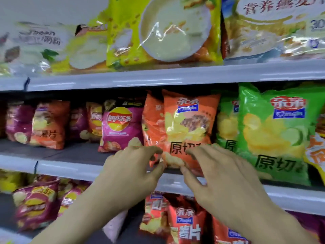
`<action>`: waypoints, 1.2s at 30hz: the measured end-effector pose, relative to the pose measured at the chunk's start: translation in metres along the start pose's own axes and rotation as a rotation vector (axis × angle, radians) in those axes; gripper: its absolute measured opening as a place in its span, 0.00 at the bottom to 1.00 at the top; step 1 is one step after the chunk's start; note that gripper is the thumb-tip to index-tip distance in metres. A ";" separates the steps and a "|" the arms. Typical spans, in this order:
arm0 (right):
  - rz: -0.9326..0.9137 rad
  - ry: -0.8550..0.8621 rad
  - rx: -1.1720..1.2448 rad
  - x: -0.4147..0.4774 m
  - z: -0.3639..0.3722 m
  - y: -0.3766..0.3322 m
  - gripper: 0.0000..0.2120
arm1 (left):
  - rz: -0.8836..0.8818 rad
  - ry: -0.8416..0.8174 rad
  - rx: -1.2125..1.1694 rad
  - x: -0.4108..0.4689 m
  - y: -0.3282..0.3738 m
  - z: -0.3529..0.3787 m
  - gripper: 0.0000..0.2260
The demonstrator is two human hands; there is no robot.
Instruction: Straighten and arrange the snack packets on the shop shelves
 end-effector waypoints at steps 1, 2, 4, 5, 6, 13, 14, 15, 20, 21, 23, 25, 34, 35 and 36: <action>-0.016 -0.003 0.014 0.010 0.013 -0.014 0.15 | -0.018 -0.002 0.010 -0.001 -0.019 0.000 0.22; -0.032 -0.001 0.030 0.021 0.024 -0.028 0.15 | -0.038 0.000 0.013 -0.001 -0.038 0.000 0.20; -0.055 0.003 0.035 0.043 0.045 -0.055 0.15 | -0.083 0.013 0.012 -0.001 -0.074 0.000 0.16; -0.065 0.003 0.028 0.053 0.055 -0.067 0.14 | -0.100 0.017 0.009 0.000 -0.090 0.001 0.15; -0.075 0.003 0.023 0.062 0.065 -0.078 0.12 | -0.112 0.019 0.011 0.001 -0.106 0.004 0.16; 0.050 -0.152 0.063 0.103 0.131 -0.110 0.18 | -0.175 0.032 0.010 0.011 -0.207 0.018 0.22; 0.067 -0.165 0.095 0.107 0.139 -0.111 0.21 | -0.187 0.019 0.010 0.014 -0.219 0.022 0.21; 0.084 -0.177 0.132 0.110 0.147 -0.112 0.25 | -0.198 0.012 0.013 0.018 -0.230 0.026 0.21; 0.176 -0.217 0.233 0.119 0.175 -0.103 0.36 | -0.255 -0.025 -0.094 0.037 -0.271 0.054 0.25; 0.189 -0.222 0.236 0.118 0.178 -0.100 0.37 | -0.261 -0.029 -0.146 0.041 -0.276 0.061 0.25; 0.221 -0.249 0.252 0.116 0.185 -0.096 0.40 | -0.260 -0.056 -0.266 0.051 -0.282 0.076 0.27; 0.270 -0.274 0.298 0.117 0.194 -0.093 0.43 | -0.253 -0.098 -0.379 0.067 -0.285 0.094 0.29; 0.507 -0.344 0.491 0.136 0.239 -0.070 0.52 | -0.145 -0.160 -0.698 0.111 -0.247 0.138 0.25; 0.508 -0.346 0.491 0.136 0.241 -0.069 0.50 | -0.131 -0.155 -0.701 0.113 -0.248 0.141 0.23; 0.502 -0.333 0.498 0.137 0.241 -0.069 0.49 | -0.120 -0.154 -0.697 0.113 -0.249 0.142 0.23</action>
Point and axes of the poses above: each hand's wrist, its own x-axis towards the middle knuckle, its own z-axis out of the palm, y = z × x, the point moved 9 cm from there along x, towards the middle knuckle, and after that the axes turned 15 degrees about x, right-handed, at the moved point
